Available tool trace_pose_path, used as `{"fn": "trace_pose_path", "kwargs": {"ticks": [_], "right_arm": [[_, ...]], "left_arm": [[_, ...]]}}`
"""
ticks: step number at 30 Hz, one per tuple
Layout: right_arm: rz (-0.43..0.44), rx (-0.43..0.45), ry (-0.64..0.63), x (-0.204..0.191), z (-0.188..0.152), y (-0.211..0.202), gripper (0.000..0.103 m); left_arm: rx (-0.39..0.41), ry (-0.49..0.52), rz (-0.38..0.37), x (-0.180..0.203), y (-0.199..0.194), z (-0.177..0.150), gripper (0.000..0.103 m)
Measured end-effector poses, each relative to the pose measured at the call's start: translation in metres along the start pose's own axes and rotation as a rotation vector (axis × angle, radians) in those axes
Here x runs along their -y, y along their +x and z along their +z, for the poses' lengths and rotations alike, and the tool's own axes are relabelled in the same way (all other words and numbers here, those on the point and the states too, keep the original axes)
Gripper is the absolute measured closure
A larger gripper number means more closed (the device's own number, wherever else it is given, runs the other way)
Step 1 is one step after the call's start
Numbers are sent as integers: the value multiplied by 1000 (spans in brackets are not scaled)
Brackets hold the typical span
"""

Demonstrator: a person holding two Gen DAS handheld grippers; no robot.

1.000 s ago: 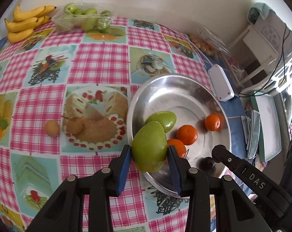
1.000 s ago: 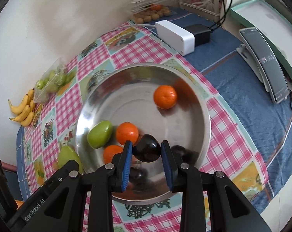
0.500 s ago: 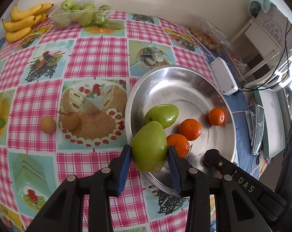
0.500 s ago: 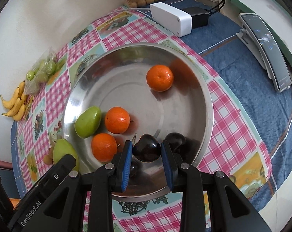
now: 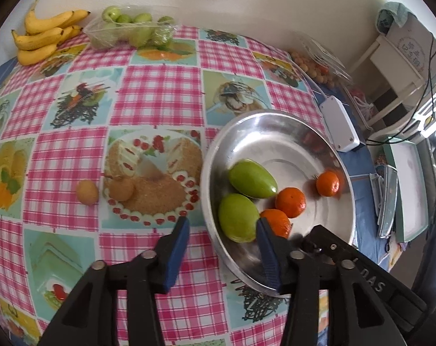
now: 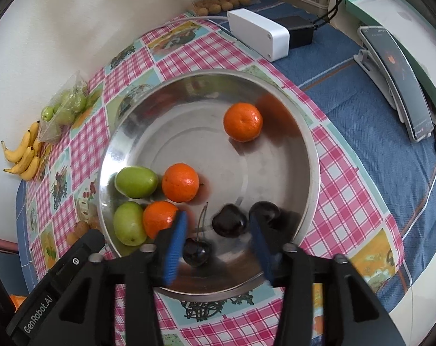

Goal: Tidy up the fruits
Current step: 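Open the left tool over the bowl while the right tool releases the plum inside, then withdraw both open tools from the bowl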

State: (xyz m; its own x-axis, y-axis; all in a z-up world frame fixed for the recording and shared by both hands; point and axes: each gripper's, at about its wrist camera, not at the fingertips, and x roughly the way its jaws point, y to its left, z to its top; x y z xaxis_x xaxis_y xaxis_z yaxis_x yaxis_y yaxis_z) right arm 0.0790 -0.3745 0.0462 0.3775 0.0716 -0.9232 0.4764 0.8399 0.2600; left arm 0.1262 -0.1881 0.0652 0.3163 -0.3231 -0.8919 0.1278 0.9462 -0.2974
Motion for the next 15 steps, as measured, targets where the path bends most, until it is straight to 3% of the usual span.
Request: {"fn": "trace_pose_path", "kwargs": {"ticks": [3,7,15], "right_arm": [[1,17,-19,-4,0,-4,49],[-2,39,-47,-10,0,-7,31],[-20,41,-80,-16,1,-5,26]], "left_arm": [[3,-12,37,-7,-1,1,35],[5,-32,135,-21,-1,2,24],[24,-81,214,-47,-2,3,6]]}}
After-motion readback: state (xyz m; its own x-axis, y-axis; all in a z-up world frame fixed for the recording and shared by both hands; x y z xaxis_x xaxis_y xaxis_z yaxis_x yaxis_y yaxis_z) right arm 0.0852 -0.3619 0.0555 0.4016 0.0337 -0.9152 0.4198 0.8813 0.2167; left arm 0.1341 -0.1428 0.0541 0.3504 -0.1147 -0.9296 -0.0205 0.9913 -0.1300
